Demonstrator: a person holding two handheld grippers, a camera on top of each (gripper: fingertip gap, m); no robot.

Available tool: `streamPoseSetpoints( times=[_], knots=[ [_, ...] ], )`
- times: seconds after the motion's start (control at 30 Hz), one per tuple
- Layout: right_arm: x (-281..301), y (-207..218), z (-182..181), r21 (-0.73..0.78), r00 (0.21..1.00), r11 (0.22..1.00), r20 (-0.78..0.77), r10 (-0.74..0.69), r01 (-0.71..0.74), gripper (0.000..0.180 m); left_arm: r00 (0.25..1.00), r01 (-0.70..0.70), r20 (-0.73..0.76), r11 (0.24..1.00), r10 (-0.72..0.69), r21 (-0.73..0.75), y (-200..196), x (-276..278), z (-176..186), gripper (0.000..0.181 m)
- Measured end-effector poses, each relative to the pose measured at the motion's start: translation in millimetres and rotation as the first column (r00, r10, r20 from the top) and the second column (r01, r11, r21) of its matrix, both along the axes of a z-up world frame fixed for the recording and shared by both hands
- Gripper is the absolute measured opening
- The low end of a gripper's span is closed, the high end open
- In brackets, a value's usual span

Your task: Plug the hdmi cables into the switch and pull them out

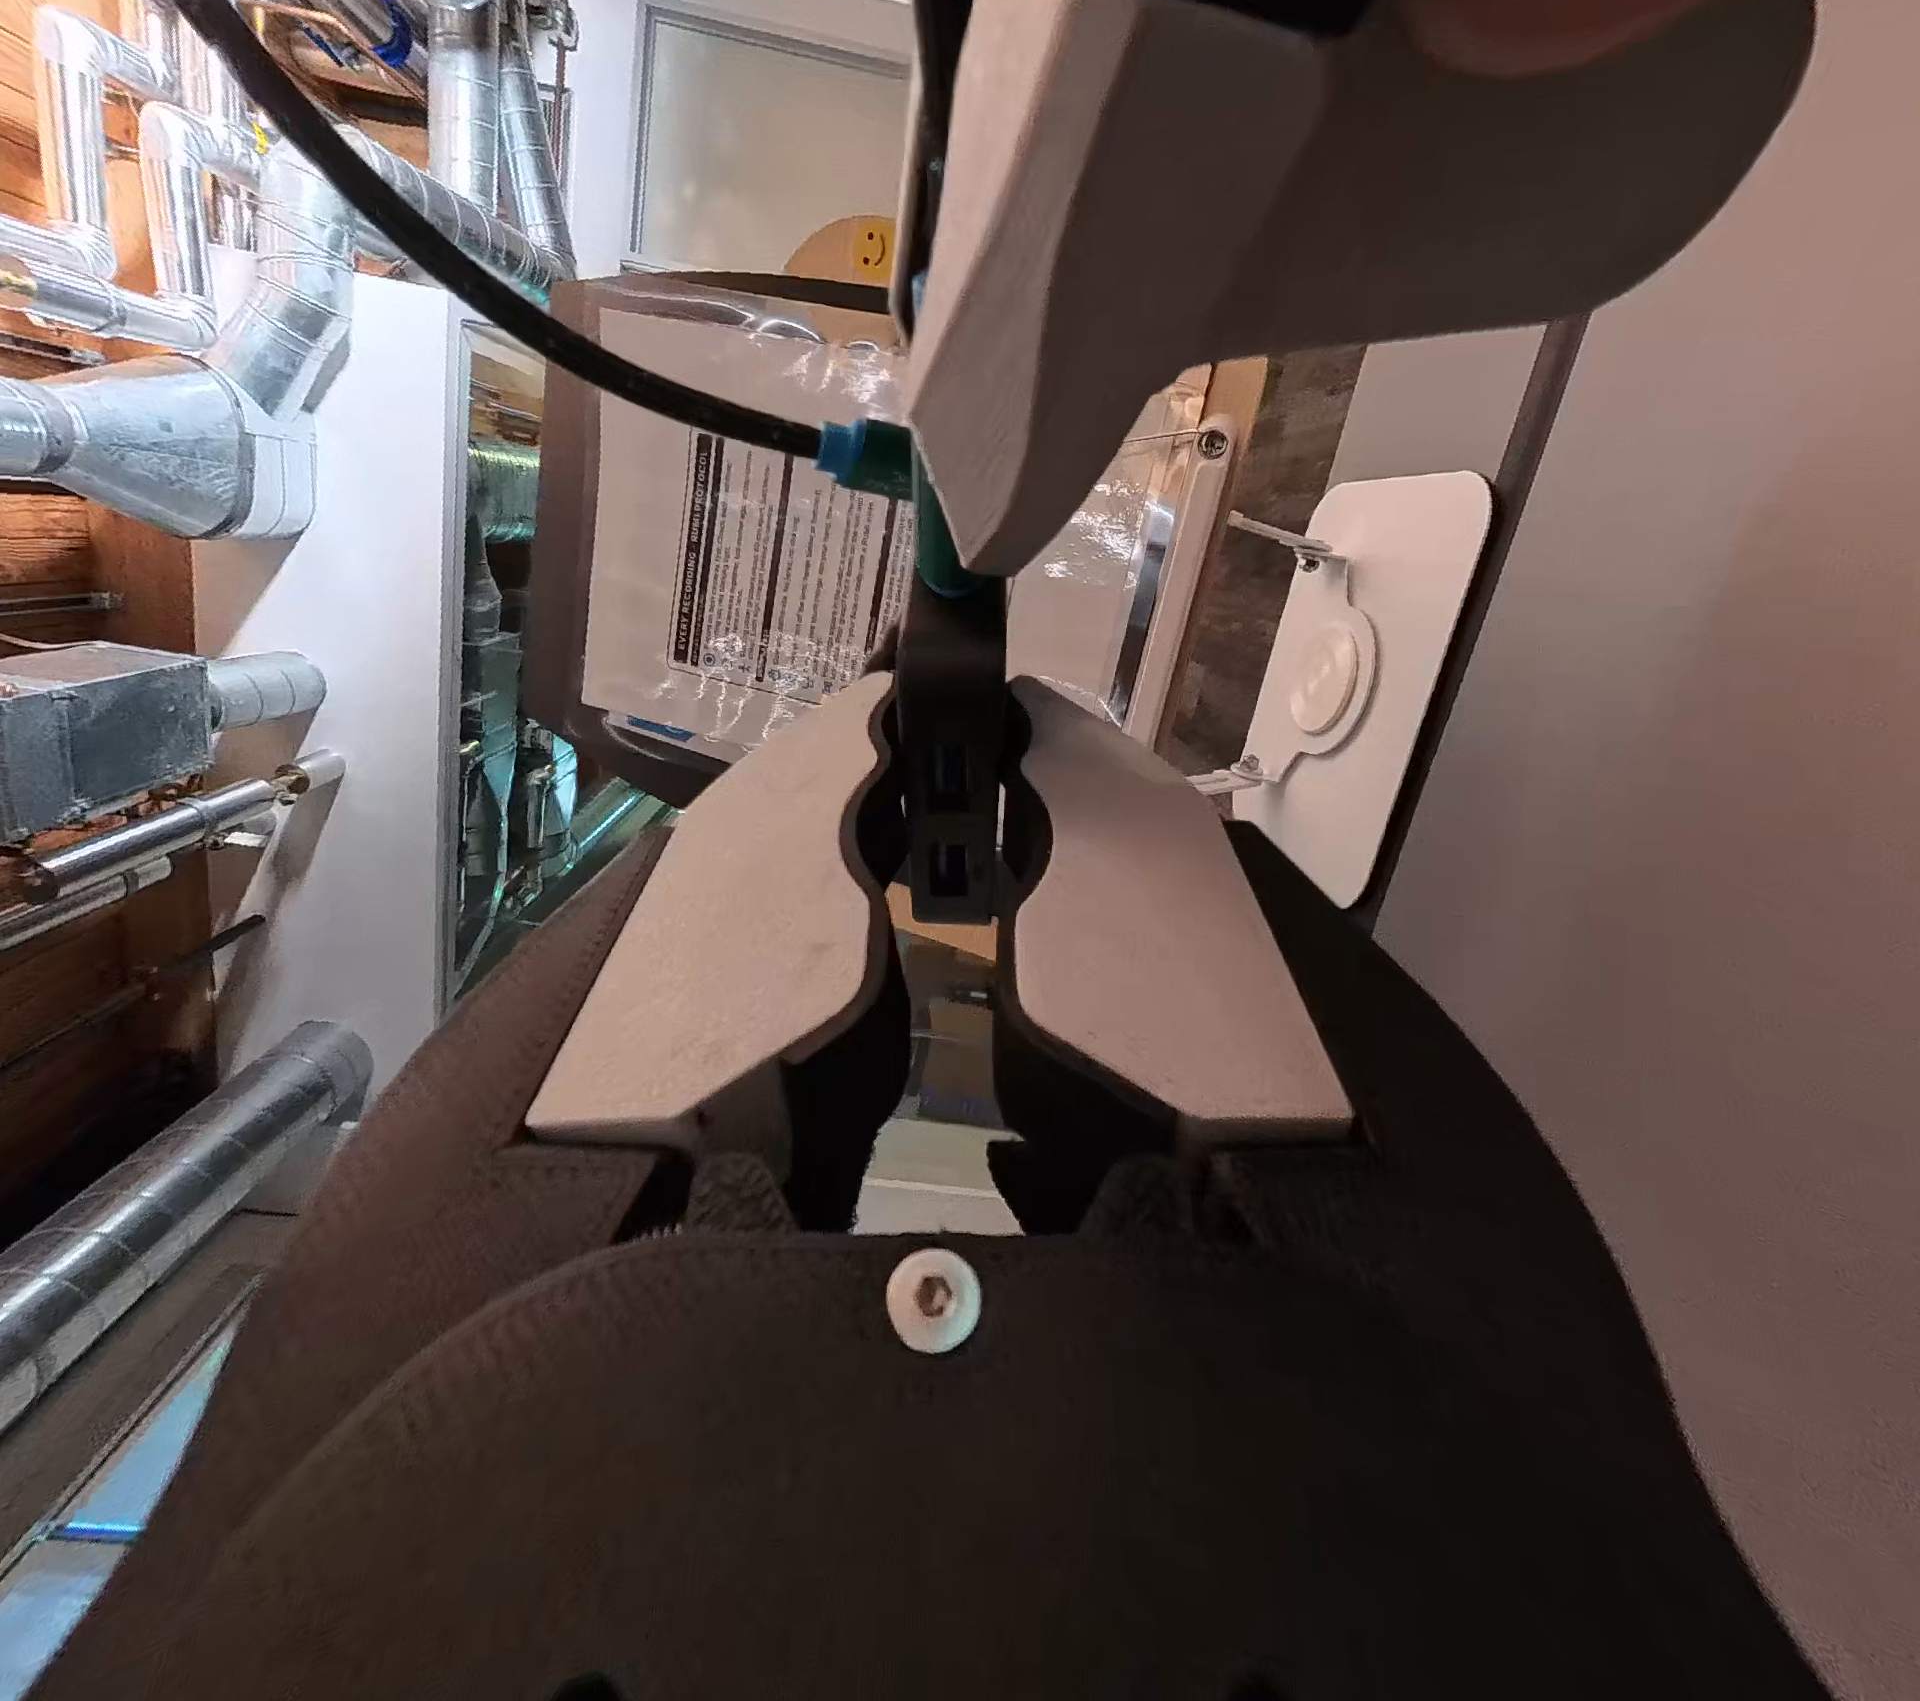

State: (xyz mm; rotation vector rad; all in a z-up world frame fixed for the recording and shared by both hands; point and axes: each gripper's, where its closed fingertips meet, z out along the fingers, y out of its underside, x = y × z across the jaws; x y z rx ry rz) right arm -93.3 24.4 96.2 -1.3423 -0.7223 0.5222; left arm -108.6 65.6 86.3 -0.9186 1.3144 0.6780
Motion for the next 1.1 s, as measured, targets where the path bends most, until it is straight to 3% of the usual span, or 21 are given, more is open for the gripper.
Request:
streamPoseSetpoints(
  times=[0.37,1.1],
  knots=[
    [6,10,-16,-0.080,1.000,0.997,-0.005,0.003,-0.004,0.021,1.000,-0.017,-0.025,0.998,0.016,-0.053,10,5,-16,0.013],
    [6,10,-16,-0.077,0.999,0.997,0.021,-0.027,0.029,0.021,1.000,0.007,0.026,0.998,-0.005,-0.066,11,6,-16,0.013]
  ],
)
